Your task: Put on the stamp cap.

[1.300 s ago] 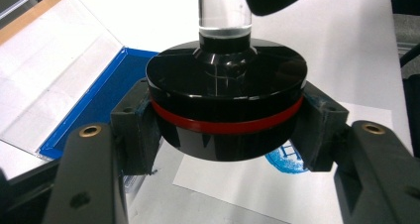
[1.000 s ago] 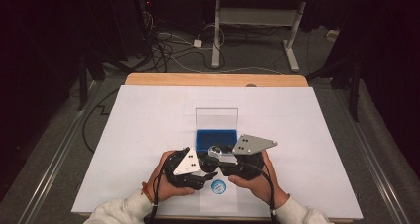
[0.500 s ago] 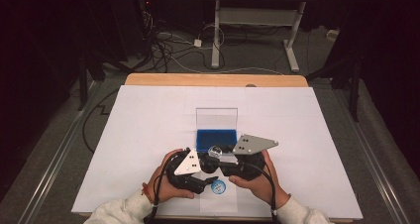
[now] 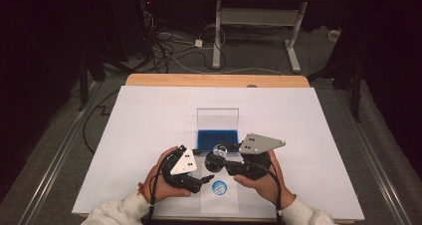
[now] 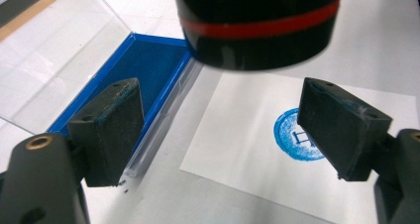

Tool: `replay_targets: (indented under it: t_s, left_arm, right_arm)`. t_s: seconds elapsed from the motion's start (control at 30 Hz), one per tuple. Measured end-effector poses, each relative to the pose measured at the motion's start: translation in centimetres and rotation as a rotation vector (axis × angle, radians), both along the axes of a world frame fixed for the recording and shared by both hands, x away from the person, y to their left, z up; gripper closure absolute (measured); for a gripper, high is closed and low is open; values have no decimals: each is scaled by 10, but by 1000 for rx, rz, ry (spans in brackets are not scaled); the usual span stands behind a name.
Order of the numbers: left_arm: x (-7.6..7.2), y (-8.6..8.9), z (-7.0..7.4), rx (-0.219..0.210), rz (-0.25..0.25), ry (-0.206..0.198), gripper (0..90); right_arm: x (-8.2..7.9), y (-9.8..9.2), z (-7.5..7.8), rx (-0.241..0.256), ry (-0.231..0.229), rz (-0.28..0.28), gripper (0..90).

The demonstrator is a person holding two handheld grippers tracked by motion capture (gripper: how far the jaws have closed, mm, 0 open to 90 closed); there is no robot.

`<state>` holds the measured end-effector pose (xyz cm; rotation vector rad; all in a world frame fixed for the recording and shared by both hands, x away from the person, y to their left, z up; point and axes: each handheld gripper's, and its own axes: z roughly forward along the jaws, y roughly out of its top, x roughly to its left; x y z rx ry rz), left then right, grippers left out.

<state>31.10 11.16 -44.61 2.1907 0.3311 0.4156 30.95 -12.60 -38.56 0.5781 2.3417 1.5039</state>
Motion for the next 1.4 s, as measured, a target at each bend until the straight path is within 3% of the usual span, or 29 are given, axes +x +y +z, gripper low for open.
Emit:
replay_targets:
  t_s: [0.9,1.4]
  left_arm:
    - [-3,29,8,-14,70,-53,183]
    - [-13,55,5,-21,142,-65,178]
  right_arm:
    - [-1,-11,9,-32,-49,-26,570]
    - [-1,-22,13,-36,-71,-53,570]
